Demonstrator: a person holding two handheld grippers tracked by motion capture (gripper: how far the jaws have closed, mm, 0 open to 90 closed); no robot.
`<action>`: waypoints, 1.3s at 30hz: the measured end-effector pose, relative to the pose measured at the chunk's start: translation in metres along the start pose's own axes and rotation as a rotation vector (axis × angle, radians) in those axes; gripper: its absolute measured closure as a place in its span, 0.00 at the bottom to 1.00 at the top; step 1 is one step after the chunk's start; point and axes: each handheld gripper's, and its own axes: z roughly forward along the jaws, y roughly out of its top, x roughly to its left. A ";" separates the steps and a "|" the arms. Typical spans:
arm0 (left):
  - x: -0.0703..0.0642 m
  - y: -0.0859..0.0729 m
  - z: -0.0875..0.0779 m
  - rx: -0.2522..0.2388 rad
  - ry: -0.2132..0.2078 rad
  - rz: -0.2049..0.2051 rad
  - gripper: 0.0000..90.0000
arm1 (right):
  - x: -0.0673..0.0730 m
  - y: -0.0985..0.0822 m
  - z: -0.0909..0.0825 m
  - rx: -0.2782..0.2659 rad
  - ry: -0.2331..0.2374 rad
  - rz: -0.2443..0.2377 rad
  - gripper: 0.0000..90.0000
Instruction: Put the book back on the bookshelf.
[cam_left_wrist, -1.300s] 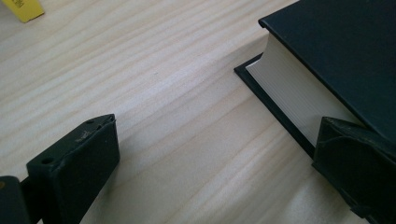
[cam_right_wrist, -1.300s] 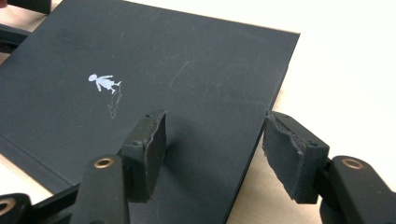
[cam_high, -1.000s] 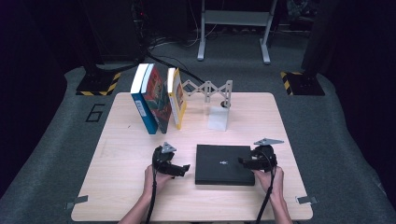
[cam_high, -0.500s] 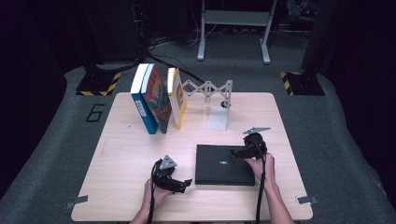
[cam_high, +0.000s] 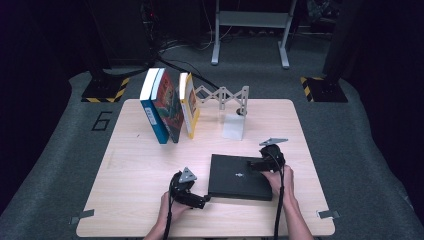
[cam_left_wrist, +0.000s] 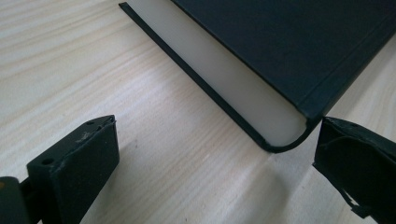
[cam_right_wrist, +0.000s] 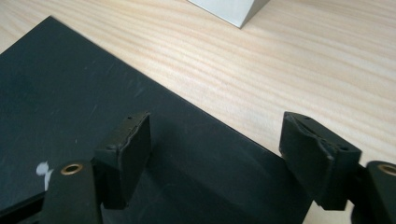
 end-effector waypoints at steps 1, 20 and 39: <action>0.001 0.002 0.002 -0.002 -0.004 -0.003 0.00 | -0.001 -0.002 -0.002 0.001 0.005 -0.004 0.29; 0.036 0.037 0.022 0.032 0.083 -0.044 0.00 | -0.007 -0.050 -0.036 -0.042 0.047 0.113 0.32; 0.034 0.041 0.026 0.070 0.096 -0.085 0.00 | 0.008 -0.019 -0.029 -0.011 0.075 0.025 0.37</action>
